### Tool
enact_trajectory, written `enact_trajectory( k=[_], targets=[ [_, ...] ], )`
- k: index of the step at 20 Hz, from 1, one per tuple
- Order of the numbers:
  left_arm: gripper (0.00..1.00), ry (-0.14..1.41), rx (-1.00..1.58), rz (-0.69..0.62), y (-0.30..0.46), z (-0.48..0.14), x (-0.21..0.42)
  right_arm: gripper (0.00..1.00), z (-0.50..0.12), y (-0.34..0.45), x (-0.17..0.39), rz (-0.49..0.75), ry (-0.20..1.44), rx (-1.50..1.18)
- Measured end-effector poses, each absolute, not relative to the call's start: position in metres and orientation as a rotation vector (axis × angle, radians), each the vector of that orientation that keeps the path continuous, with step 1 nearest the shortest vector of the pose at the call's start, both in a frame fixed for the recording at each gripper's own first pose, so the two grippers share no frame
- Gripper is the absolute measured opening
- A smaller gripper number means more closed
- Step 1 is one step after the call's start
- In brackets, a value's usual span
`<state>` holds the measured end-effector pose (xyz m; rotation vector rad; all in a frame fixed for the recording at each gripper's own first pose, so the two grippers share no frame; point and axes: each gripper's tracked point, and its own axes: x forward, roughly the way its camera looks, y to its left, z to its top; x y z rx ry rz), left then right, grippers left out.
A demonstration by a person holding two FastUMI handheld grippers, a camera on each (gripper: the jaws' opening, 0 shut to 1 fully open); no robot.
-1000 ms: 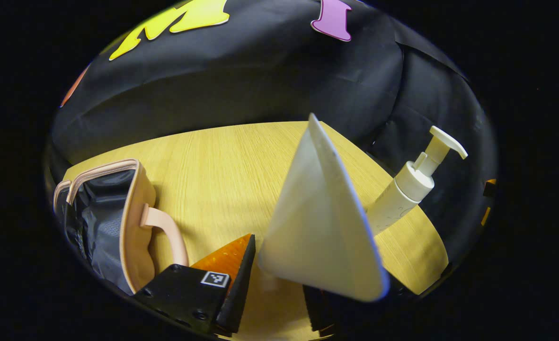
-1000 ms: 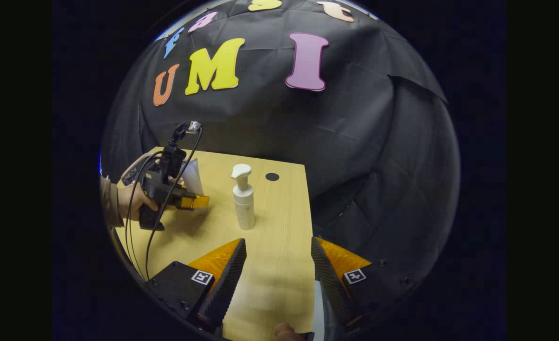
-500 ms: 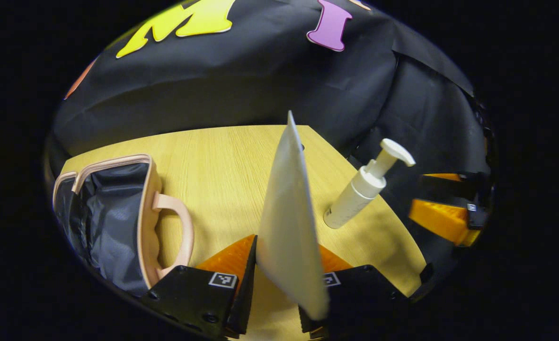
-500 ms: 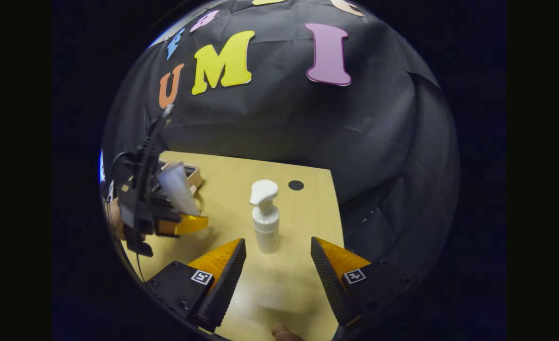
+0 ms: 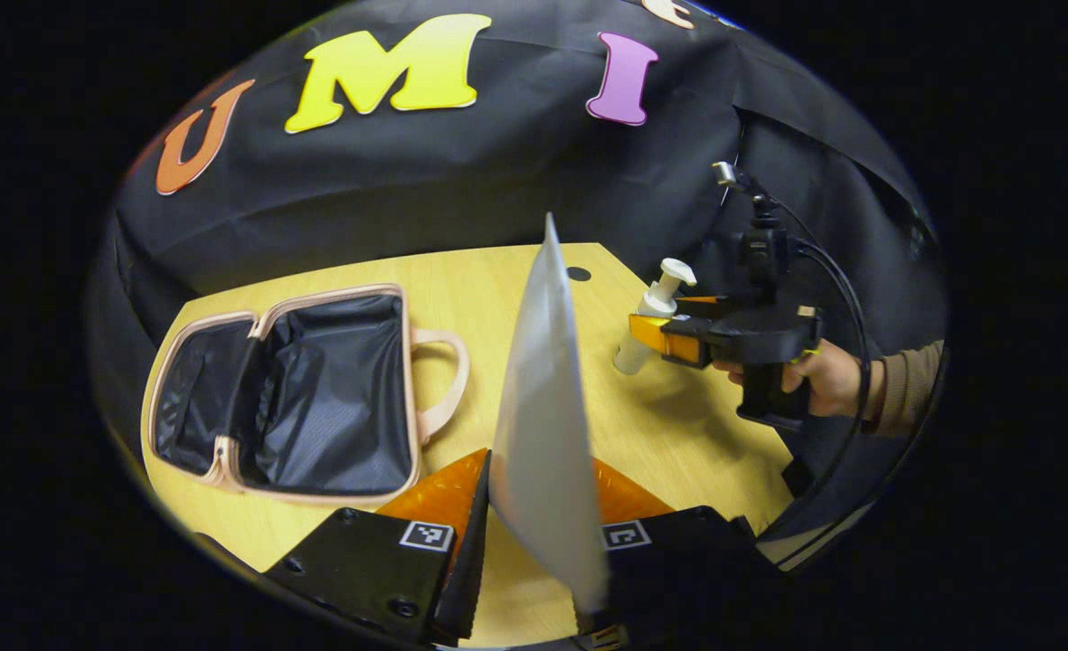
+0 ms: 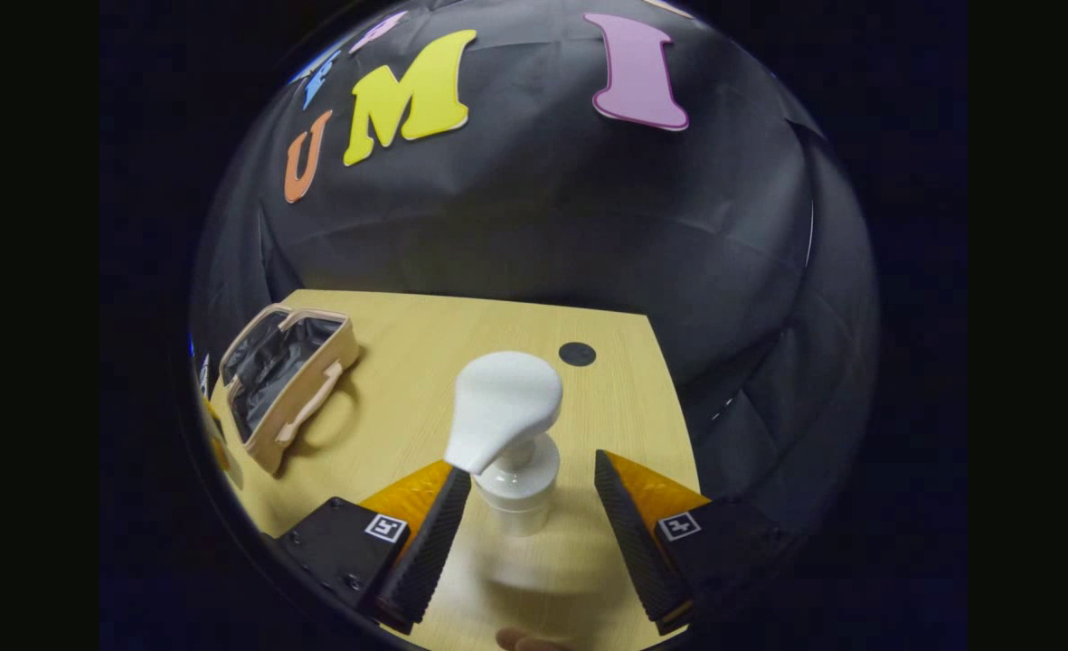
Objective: First open the suitcase, pack the skin care products into it, and then close the suitcase.
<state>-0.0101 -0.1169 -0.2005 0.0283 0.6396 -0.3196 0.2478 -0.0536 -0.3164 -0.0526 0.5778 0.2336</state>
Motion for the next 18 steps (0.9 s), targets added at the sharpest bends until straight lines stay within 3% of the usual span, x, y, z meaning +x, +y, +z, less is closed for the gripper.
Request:
enact_trajectory(
  k=[4,8,9,18],
  targets=[
    [0.43,0.678,-0.038,-0.205,-0.080,-0.189,-0.062,0.78,-0.317,-0.046,0.247,0.218,0.570,-0.035],
    [0.43,0.693,-0.066,-0.134,-0.046,-0.178,-0.103,0.62,-0.328,-0.044,0.240,0.165,0.599,-0.051],
    [0.43,0.693,-0.074,-0.120,-0.038,-0.173,-0.108,0.53,-0.326,-0.043,0.239,0.153,0.601,-0.041],
    [0.43,0.620,-0.107,-0.031,0.071,-0.163,-0.049,0.49,-0.301,-0.009,0.149,0.159,0.641,0.013]
  ],
)
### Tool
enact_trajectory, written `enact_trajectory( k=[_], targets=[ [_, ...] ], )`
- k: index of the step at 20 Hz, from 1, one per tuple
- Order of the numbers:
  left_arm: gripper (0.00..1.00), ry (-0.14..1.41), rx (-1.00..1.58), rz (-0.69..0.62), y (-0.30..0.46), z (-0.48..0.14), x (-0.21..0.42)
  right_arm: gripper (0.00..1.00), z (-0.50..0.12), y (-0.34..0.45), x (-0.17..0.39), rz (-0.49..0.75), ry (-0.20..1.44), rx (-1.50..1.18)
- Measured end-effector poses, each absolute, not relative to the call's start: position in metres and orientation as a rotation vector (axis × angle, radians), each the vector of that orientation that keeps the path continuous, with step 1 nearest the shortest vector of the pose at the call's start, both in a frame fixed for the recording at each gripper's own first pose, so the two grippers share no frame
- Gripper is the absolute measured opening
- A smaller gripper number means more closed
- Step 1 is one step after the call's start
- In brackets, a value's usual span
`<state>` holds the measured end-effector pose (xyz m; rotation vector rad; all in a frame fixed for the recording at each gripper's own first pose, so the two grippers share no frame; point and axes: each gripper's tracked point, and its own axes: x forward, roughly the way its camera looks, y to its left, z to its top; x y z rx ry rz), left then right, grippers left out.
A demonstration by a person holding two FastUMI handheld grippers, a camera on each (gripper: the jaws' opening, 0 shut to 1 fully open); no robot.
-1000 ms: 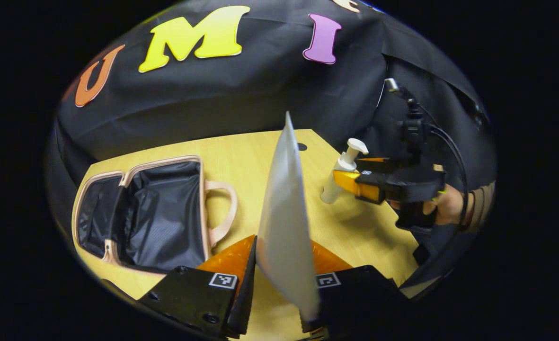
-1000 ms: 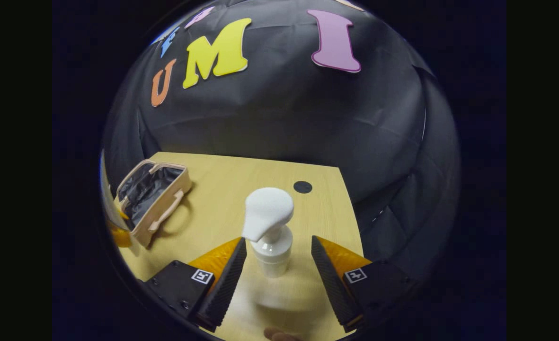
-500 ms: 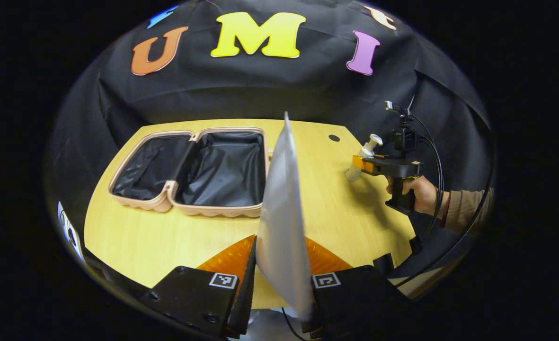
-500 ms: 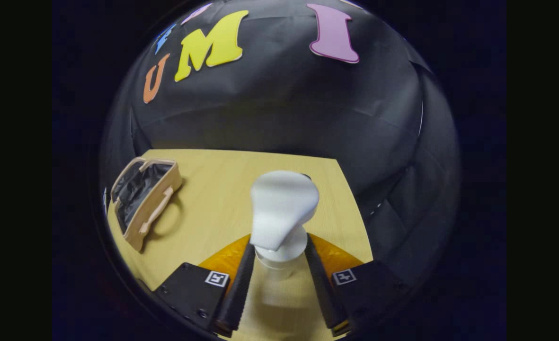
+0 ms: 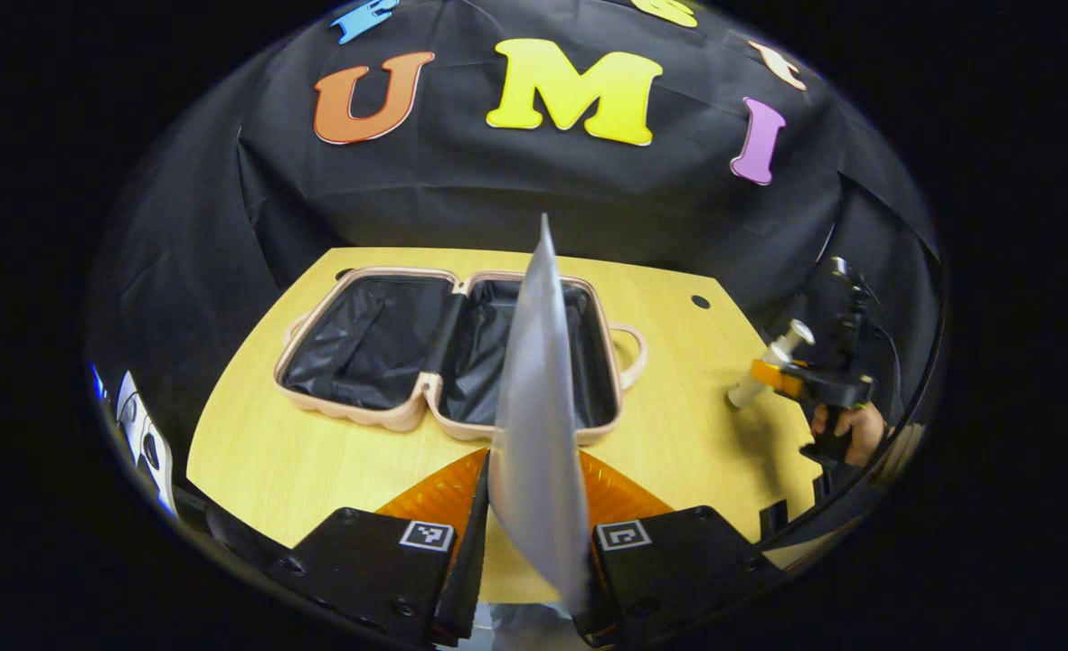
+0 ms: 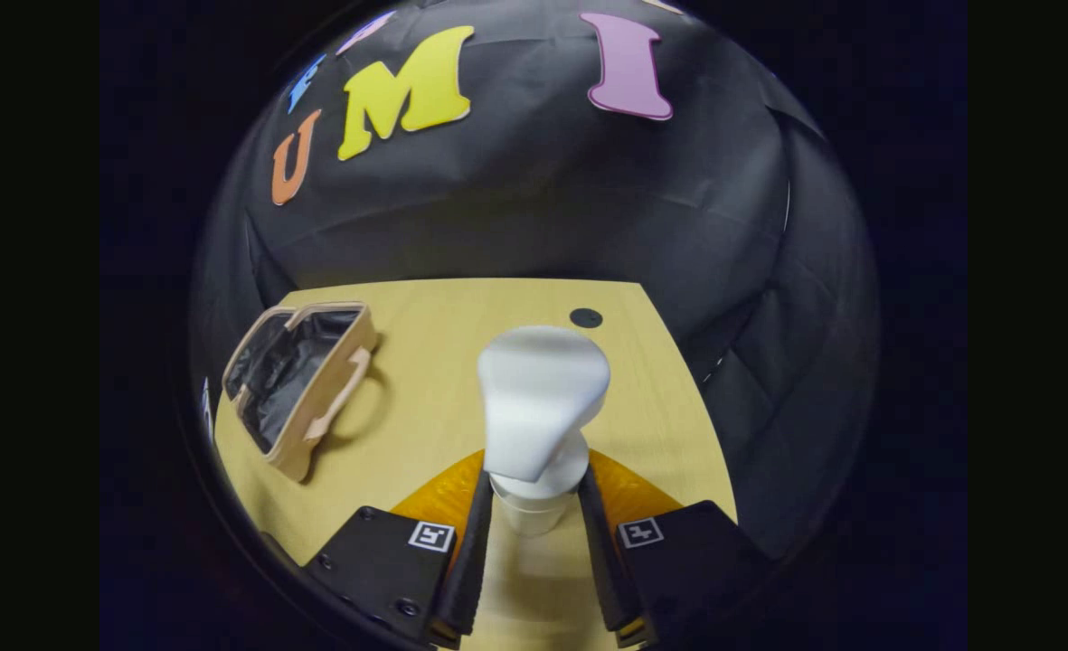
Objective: First open the suitcase, pack the skin care products into it, and then close the suitcase.
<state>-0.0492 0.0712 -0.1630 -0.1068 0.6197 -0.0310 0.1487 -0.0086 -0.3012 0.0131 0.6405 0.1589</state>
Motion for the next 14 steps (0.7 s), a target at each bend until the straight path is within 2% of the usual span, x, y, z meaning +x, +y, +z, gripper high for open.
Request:
enact_trajectory(
  k=[5,8,13,14],
  targets=[
    [0.43,0.623,-0.025,-0.073,0.101,-0.180,0.030,0.46,-0.281,0.018,0.089,0.141,0.660,0.108],
    [0.43,0.674,-0.006,-0.116,0.098,-0.208,0.064,0.48,-0.271,0.029,0.066,0.123,0.658,0.102],
    [0.43,0.797,-0.003,-0.143,0.093,-0.255,0.091,0.46,-0.263,0.043,0.036,0.102,0.657,0.044],
    [0.43,0.817,-0.002,-0.144,0.093,-0.261,0.095,0.48,-0.263,0.047,0.029,0.101,0.659,0.048]
  ],
)
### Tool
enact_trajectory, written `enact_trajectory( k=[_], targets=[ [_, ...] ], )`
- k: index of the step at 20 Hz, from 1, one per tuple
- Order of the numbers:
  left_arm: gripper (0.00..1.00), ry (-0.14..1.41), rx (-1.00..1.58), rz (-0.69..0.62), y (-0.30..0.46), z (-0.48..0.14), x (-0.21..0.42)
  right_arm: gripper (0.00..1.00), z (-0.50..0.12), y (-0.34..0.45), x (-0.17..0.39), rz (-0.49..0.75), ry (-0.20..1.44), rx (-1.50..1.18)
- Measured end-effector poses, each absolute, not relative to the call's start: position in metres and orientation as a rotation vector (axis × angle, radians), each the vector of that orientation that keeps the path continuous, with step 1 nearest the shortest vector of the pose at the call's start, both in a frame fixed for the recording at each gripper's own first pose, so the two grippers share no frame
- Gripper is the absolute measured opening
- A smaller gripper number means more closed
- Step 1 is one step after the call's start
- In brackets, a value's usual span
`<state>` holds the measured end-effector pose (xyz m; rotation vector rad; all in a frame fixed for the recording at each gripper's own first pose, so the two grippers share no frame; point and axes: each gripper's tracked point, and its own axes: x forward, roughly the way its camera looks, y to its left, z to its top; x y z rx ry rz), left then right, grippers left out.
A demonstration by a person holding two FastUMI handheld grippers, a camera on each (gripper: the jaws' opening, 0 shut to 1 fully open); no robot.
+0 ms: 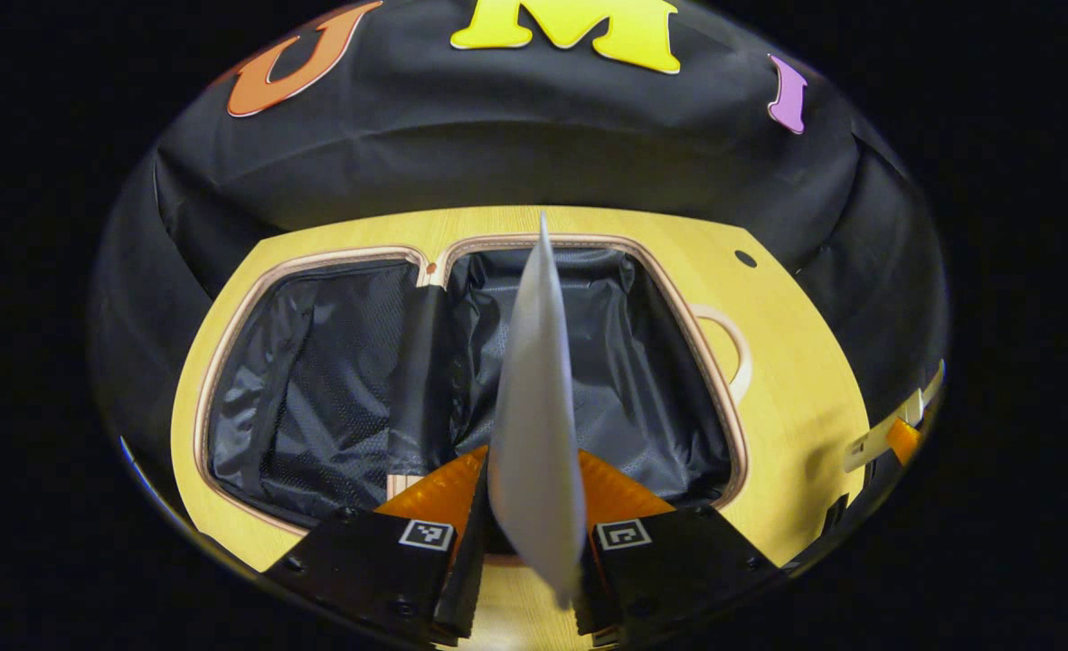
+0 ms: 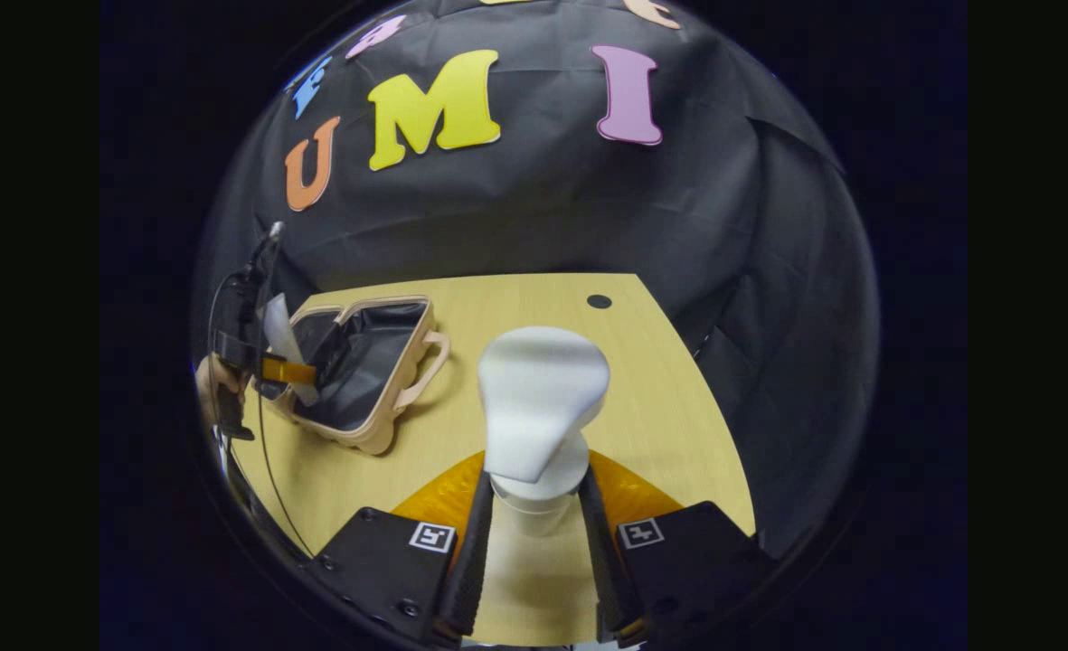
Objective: First open the suitcase, pack the skin care products into it, and then close the suitcase.
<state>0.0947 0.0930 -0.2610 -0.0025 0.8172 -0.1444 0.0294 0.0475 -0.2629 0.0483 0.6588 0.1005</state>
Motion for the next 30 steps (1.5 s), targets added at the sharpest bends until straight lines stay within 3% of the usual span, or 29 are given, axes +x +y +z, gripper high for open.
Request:
enact_trajectory(
  k=[5,13,21,22,23,27,28,29,30],
  targets=[
    [0.43,0.943,0.011,-0.124,0.095,-0.293,0.100,0.48,-0.278,0.060,0.008,0.110,0.717,0.025],
    [0.43,1.044,0.012,-0.067,0.100,-0.320,0.122,0.48,-0.280,0.065,0.023,0.102,0.735,0.035],
    [0.43,0.991,-0.079,-0.090,0.092,-0.310,0.117,0.48,-0.230,0.140,0.071,0.242,0.672,0.039],
    [0.51,0.968,-0.116,-0.104,0.088,-0.304,0.113,0.48,-0.222,0.155,0.080,0.270,0.659,0.036],
    [0.46,0.934,-0.139,-0.119,0.086,-0.294,0.109,0.48,-0.216,0.171,0.091,0.295,0.650,0.040],
    [0.64,0.784,-0.135,-0.162,0.092,-0.250,0.095,0.47,-0.205,0.236,0.129,0.378,0.657,0.111],
    [0.84,0.755,-0.125,-0.159,0.099,-0.242,0.090,0.48,-0.207,0.252,0.136,0.395,0.668,0.114],
    [0.86,0.721,-0.115,-0.151,0.104,-0.235,0.085,0.48,-0.210,0.267,0.141,0.414,0.676,0.109],
    [0.77,0.685,-0.104,-0.146,0.112,-0.226,0.079,0.48,-0.214,0.282,0.143,0.433,0.684,0.099]
  ],
)
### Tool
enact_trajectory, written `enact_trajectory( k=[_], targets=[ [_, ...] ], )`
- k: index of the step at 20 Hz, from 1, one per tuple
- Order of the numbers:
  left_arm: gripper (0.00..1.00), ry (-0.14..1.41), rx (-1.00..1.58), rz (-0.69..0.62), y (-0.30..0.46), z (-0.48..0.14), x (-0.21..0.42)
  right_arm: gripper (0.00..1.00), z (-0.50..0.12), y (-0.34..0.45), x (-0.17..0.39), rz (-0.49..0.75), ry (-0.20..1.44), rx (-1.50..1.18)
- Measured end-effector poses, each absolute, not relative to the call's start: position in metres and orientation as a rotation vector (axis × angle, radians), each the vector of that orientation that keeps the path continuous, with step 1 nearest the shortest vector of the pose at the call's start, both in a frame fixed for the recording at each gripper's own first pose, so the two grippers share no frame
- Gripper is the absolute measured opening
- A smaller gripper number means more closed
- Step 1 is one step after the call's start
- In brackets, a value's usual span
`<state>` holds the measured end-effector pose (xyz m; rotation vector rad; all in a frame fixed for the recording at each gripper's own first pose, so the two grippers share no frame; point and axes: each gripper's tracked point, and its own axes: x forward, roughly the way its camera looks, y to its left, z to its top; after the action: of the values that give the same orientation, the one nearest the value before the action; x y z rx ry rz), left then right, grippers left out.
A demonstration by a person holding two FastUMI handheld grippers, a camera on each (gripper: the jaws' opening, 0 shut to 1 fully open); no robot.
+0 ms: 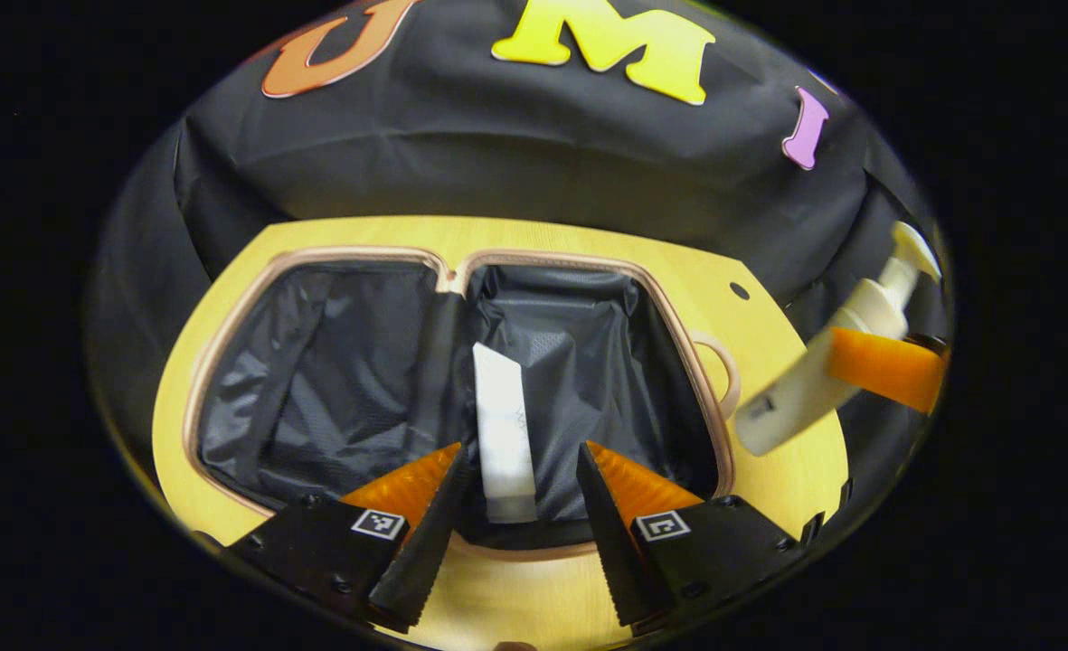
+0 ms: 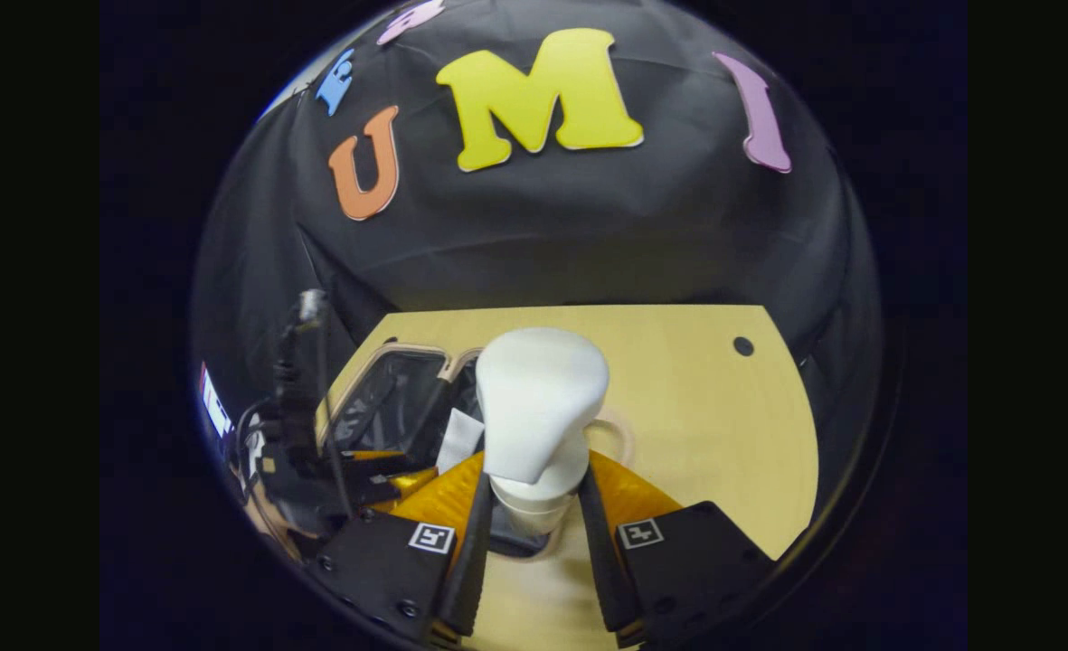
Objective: First open the suitcase, pack the skin care products into it, and then close the suitcase.
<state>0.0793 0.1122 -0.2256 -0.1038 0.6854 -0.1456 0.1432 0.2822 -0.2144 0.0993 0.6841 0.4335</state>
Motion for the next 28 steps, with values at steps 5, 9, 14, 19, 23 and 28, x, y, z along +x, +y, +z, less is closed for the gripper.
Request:
enact_trajectory(
  k=[5,9,14,19,23,28],
  targets=[
    [0.79,0.522,-0.005,-0.084,0.161,-0.197,0.048,0.48,-0.273,0.330,0.143,0.472,0.800,0.012],
    [0.88,0.395,0.024,-0.059,0.184,-0.171,0.028,0.48,-0.307,0.346,0.144,0.470,0.890,-0.051],
    [0.91,0.289,-0.004,-0.043,0.204,-0.147,0.013,0.48,-0.320,0.342,0.161,0.383,0.969,0.034],
    [0.91,0.241,-0.002,-0.023,0.228,-0.125,0.009,0.49,-0.346,0.342,0.189,0.282,1.065,0.101],
    [0.91,0.233,-0.005,-0.005,0.247,-0.122,0.011,0.48,-0.369,0.344,0.188,0.239,1.120,0.109],
    [0.94,0.205,-0.001,0.027,0.277,-0.115,0.025,0.50,-0.388,0.345,0.184,0.187,1.171,0.090]
  ],
)
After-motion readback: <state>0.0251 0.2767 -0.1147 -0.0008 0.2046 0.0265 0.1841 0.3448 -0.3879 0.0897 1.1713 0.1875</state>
